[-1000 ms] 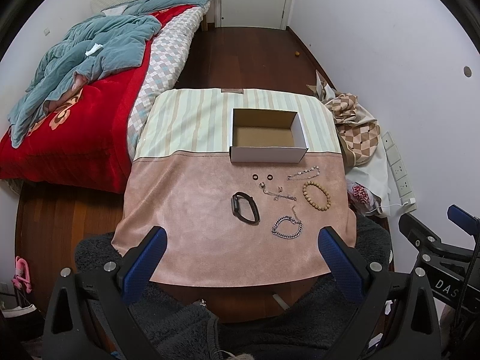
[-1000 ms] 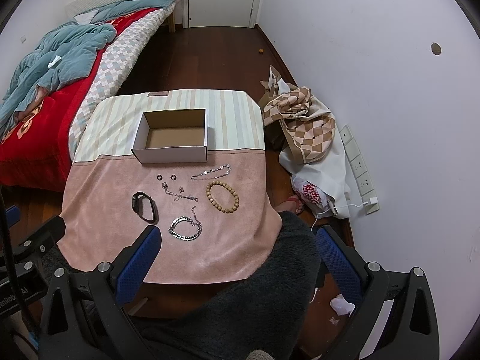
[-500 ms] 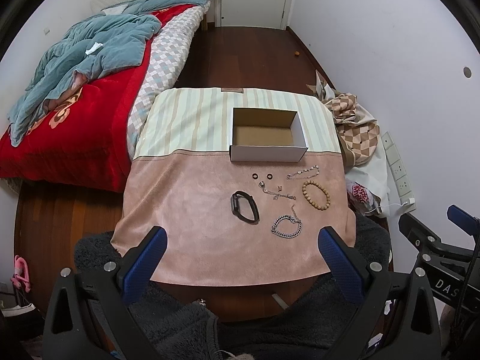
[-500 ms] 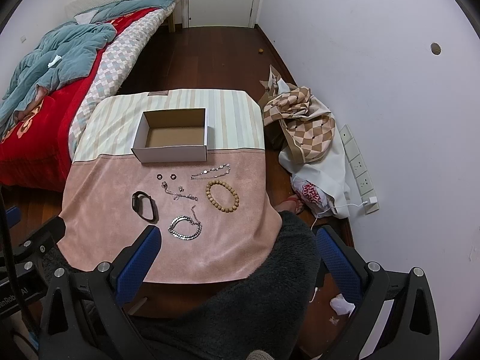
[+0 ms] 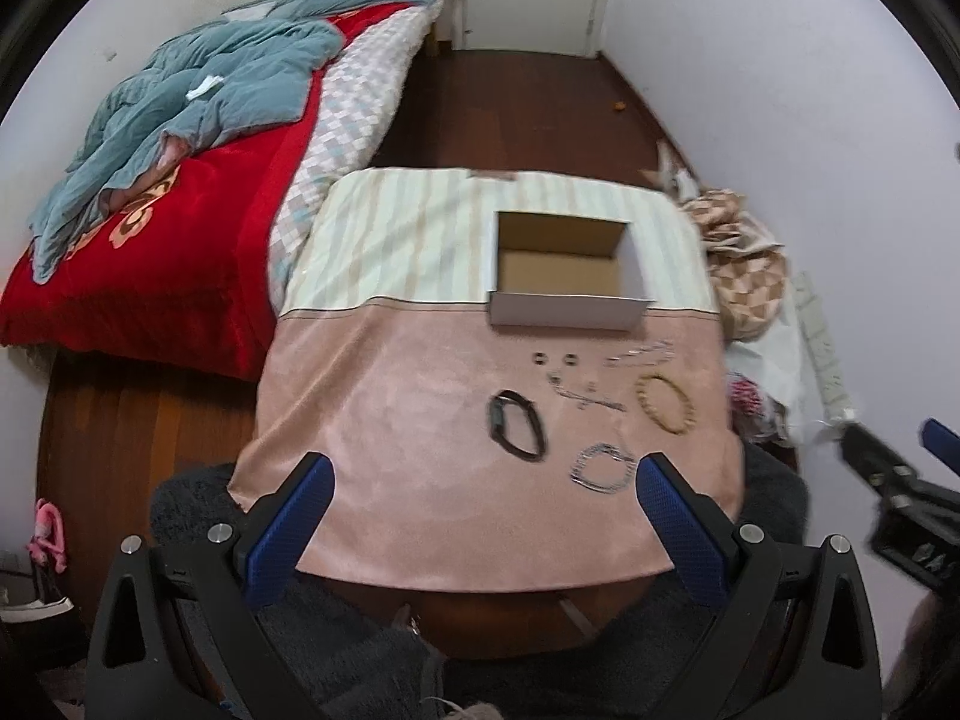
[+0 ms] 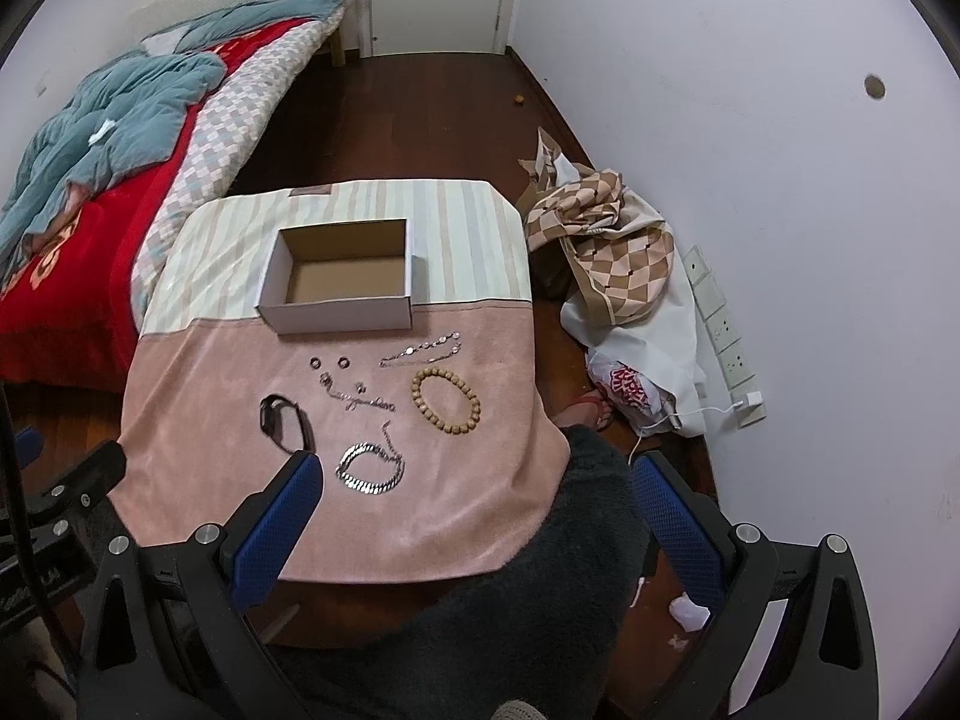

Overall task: Organize jewelry
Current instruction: 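Grasp the black watch band with the left tool while the right tool grasps the wooden bead bracelet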

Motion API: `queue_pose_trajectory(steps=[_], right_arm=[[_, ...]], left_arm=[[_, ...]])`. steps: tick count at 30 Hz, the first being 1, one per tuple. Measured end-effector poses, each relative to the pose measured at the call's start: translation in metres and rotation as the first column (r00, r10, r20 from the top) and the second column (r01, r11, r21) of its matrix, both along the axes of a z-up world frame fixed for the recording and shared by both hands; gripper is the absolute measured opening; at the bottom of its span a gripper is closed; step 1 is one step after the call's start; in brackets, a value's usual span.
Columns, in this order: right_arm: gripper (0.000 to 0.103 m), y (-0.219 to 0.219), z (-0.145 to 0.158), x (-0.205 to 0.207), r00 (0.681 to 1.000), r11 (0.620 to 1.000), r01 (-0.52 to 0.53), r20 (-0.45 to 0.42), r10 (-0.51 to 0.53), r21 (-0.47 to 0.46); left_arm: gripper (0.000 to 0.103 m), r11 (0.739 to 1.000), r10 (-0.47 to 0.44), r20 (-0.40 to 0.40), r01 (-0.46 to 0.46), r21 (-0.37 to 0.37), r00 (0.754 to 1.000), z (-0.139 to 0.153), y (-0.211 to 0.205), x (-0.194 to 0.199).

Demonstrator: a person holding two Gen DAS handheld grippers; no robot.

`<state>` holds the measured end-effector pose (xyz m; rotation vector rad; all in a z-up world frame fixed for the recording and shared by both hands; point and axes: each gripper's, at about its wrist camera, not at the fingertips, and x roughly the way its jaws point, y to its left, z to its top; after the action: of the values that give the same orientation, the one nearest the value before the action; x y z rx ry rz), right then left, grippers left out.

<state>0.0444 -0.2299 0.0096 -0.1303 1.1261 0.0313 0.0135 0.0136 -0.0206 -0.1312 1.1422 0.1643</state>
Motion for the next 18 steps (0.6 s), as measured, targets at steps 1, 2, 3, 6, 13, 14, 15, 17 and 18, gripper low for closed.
queue_pose_trajectory(steps=[1,2,3,6,13,14,15,17,18], right_arm=[[0.103,-0.003,-0.009,0.009,1.000,1.000,0.014,-0.009,-0.014,0.003],[0.103,-0.004,-0.017,0.016,1.000,1.000,0.021,-0.020,-0.021,0.006],[0.103,-0.006,-0.027,0.024,0.999,1.000,0.028,-0.034,-0.028,0.007],[0.103,-0.011,-0.062,0.048,0.995,0.999,0.053,-0.087,-0.052,0.011],[0.103,-0.028,-0.154,0.091,0.972,0.992,0.125,-0.199,-0.122,0.004],[0.103,-0.030,-0.164,0.096,0.969,0.991,0.132,-0.210,-0.128,0.002],[0.103,-0.031,-0.175,0.100,0.964,0.990,0.141,-0.227,-0.136,0.004],[0.102,-0.035,-0.199,0.110,0.955,0.988,0.156,-0.256,-0.149,0.007],[0.101,-0.035,-0.209,0.114,0.952,0.987,0.160,-0.268,-0.151,0.009]], left_arm=[[0.103,1.000,0.011,-0.009,-0.011,0.018,1.000,-0.011,0.004,0.008],[0.103,0.999,0.018,-0.016,-0.017,0.033,1.000,-0.017,0.006,0.013],[0.103,0.998,0.026,-0.027,-0.025,0.054,0.999,-0.027,0.009,0.018],[0.103,0.995,0.052,-0.061,-0.046,0.091,0.997,-0.058,0.018,0.035],[0.103,0.994,0.055,-0.204,-0.033,0.108,0.977,-0.140,0.022,0.073],[0.102,0.993,0.058,-0.229,-0.033,0.109,0.972,-0.149,0.022,0.075],[0.102,0.995,0.055,-0.254,-0.031,0.094,0.966,-0.161,0.021,0.078],[0.102,0.997,0.056,-0.292,-0.039,0.063,0.955,-0.179,0.022,0.083],[0.102,0.998,0.057,-0.313,-0.047,0.040,0.948,-0.188,0.022,0.084]])
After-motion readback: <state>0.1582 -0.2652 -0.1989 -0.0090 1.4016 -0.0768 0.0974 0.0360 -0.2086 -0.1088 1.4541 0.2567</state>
